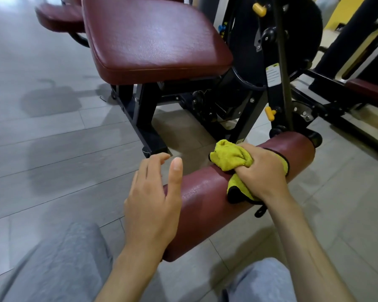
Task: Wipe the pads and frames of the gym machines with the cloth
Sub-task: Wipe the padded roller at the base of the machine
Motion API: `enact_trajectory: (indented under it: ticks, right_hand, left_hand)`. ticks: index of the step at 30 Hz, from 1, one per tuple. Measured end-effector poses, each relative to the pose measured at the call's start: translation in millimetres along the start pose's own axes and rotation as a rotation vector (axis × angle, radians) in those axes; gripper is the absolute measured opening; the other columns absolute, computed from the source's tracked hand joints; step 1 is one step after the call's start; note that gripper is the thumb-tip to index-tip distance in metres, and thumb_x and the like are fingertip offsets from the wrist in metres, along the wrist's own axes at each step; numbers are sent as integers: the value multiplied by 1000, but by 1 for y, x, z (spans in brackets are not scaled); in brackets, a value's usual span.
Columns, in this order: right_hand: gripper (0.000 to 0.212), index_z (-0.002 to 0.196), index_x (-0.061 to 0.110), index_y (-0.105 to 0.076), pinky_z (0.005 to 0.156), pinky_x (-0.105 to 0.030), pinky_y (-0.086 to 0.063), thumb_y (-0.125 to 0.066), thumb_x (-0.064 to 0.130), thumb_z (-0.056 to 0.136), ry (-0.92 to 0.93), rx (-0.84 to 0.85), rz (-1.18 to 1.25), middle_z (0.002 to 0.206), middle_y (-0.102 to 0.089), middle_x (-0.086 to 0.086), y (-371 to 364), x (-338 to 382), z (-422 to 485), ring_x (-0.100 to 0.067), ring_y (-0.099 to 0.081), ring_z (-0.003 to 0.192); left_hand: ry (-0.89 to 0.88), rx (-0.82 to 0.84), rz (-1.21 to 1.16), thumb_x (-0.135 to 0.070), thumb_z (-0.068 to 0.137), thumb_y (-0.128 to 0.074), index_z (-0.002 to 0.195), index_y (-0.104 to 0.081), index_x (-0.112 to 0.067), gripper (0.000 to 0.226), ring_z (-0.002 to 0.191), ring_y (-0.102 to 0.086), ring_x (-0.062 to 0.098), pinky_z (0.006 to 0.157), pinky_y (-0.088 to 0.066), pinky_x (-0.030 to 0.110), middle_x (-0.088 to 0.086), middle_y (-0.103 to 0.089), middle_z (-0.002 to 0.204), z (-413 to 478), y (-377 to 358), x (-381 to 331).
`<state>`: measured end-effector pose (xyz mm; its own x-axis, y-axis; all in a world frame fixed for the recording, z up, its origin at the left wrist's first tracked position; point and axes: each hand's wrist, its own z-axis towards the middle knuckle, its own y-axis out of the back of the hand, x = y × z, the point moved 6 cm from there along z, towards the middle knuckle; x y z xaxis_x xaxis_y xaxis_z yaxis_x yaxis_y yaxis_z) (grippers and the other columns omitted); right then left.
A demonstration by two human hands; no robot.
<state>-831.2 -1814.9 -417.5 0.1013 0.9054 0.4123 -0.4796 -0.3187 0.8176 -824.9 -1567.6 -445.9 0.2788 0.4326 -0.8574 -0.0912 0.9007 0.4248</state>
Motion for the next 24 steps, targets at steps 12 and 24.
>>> enact_trajectory:
  ticks: [12, 24]
  right_hand:
    - [34, 112, 28, -75, 82, -39, -54, -64, 32, 81, 347, 228, 176, 107, -76, 11, -32, 115, -54, -15, -69, 99]
    - [27, 87, 26, -71, 59, -39, -41, -53, 46, 80, -1, 32, -161, 80, -69, 2, -20, 48, -19, -26, -60, 75]
  left_hand:
    - [-39, -108, -224, -59, 105, -20, 139, -48, -34, 51, 137, -40, 6, 110, -30, 24, -19, -48, 137, -3, 11, 0]
    - [8, -111, -253, -55, 106, -24, 127, -56, -31, 45, 134, -45, 12, 111, -39, 34, -16, -51, 130, 3, 12, 3]
